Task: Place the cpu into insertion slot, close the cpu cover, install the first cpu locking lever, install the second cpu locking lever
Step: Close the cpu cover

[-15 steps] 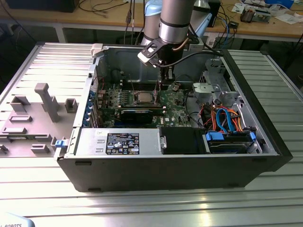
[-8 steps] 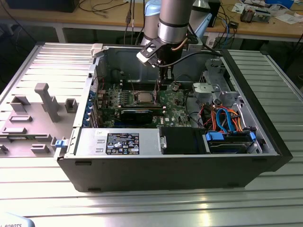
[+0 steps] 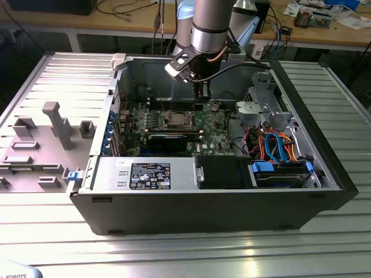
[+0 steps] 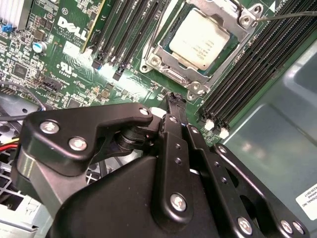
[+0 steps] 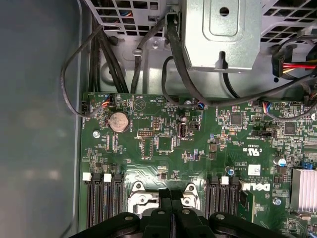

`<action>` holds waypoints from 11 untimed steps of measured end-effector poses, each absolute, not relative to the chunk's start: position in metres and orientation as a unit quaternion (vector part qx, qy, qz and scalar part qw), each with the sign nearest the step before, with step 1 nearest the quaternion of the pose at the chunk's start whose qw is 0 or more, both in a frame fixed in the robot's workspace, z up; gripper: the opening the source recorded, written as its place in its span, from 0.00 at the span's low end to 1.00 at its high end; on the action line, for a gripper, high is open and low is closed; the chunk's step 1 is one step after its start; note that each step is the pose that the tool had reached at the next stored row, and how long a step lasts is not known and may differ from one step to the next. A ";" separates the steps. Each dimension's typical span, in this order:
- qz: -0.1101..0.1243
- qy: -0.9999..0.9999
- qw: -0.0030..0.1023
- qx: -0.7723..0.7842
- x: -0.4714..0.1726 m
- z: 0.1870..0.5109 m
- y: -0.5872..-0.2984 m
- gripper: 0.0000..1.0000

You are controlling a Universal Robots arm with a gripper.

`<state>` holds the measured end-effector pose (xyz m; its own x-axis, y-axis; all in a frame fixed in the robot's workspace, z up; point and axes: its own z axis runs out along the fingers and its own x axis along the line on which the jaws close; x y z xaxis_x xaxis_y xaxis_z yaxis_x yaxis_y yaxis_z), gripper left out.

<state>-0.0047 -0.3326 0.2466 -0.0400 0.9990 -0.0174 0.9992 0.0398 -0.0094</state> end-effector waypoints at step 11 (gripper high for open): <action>-0.009 0.721 0.003 0.693 -0.014 0.246 -0.333 0.11</action>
